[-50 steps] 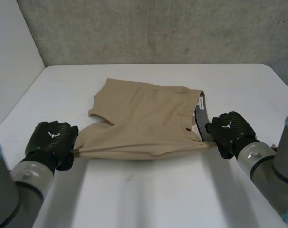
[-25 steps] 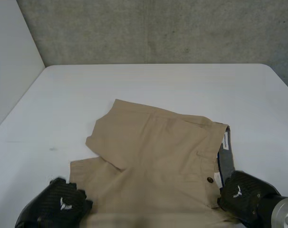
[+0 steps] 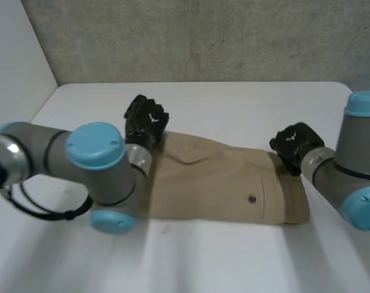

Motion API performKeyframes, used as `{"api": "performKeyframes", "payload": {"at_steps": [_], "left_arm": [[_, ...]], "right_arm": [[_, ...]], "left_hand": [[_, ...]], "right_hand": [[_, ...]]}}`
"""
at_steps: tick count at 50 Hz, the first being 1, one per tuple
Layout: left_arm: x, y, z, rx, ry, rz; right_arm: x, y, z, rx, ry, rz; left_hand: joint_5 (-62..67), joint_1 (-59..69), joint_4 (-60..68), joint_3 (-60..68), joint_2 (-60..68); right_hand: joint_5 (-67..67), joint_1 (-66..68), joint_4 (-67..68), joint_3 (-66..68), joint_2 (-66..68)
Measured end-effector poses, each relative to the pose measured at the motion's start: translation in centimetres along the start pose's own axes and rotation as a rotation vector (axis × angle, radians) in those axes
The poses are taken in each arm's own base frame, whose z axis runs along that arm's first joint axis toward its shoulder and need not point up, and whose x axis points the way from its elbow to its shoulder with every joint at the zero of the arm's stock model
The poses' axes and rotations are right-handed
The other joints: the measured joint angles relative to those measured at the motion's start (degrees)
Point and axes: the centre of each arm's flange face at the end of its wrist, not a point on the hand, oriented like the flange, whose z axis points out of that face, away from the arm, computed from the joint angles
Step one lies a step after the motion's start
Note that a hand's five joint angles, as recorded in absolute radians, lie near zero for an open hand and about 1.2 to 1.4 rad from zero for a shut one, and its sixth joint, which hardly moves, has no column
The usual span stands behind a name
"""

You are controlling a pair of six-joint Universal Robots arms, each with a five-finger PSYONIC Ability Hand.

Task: Fold the shorts.

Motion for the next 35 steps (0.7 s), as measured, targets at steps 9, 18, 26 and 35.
{"api": "performKeyframes", "payload": {"at_steps": [9, 18, 26, 35], "left_arm": [[2.2, 1.1, 4.5, 0.125, -0.005, -0.009], [4.4, 3.0, 9.2, 0.299, -0.068, -0.007], [4.9, 4.5, 10.1, 0.292, -0.089, -0.014], [2.6, 3.1, 8.9, 0.297, -0.129, -0.022]], "right_arm": [[0.2, 0.0, 4.3, 0.036, 0.143, -0.004], [-0.6, 1.0, 8.7, 0.055, 0.256, -0.024], [-0.5, 0.8, 9.3, 0.076, 0.288, -0.02], [3.6, -3.0, 6.2, 0.198, 0.387, 0.087]], "left_hand": [[0.0, 0.0, 0.0, 0.0, 0.0], [0.0, 0.0, 0.0, 0.0, 0.0], [-41.96, -47.06, -44.15, -44.21, -45.04], [-53.58, -54.21, -56.8, -55.97, -56.98]], "right_hand": [[0.0, 0.0, 0.0, 0.0, 0.0], [0.0, -0.01, 0.0, -0.05, -0.04], [-50.29, -41.84, -52.23, -51.93, -52.13], [-54.02, -43.27, -54.87, -55.58, -55.35]]}}
